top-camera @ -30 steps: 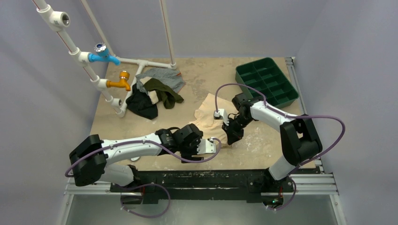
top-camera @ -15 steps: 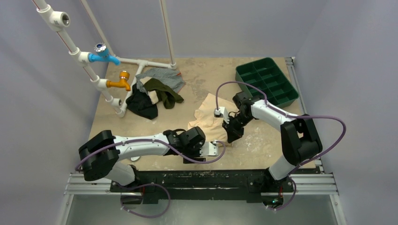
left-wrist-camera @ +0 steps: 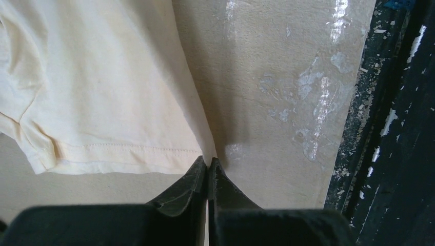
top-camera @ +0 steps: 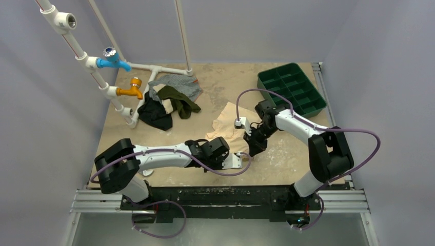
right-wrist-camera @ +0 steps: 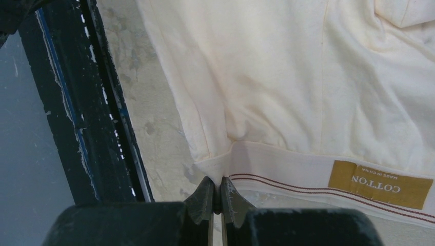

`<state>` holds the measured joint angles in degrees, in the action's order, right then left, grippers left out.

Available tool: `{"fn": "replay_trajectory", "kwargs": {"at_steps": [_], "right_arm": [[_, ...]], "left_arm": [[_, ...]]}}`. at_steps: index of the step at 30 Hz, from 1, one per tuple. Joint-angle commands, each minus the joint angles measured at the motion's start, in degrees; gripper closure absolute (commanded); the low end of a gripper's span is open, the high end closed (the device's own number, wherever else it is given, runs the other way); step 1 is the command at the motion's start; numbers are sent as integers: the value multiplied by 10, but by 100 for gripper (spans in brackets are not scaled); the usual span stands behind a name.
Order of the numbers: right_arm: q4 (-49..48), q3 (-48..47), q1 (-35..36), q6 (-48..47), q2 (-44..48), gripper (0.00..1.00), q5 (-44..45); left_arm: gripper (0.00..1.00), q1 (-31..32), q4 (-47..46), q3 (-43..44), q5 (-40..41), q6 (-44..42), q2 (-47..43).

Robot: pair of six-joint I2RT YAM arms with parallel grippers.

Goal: Roll the underwear
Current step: Fold the underwear at the center of the board.

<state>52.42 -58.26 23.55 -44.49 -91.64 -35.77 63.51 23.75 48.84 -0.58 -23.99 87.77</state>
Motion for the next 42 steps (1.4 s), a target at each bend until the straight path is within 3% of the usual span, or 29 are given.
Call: {"fn": "replay_trajectory", "kwargs": {"at_steps": [1,7,12,17,23,32,42], "right_arm": [[50,-9,-3,-43,20,100,-9],[144,-31,-3,-107,0,100,0],[196,-32,-3,-133,1,100,6],[217,-21,-2,-137,18,100,16],[211,-21,-5,-118,64,100,10],[218,-99,-32,-71,44,100,26],[251,-262,-79,-52,-66,100,59]], "left_arm": [[100,3,16,29,-9,-2,-9],[100,11,88,70,-43,-11,-26],[100,58,160,99,-70,-40,-40],[100,106,212,123,-72,-50,-40],[100,108,248,172,-64,-64,-51],[100,-12,285,260,-109,-117,-14],[100,-126,327,414,-161,-174,93]]}}
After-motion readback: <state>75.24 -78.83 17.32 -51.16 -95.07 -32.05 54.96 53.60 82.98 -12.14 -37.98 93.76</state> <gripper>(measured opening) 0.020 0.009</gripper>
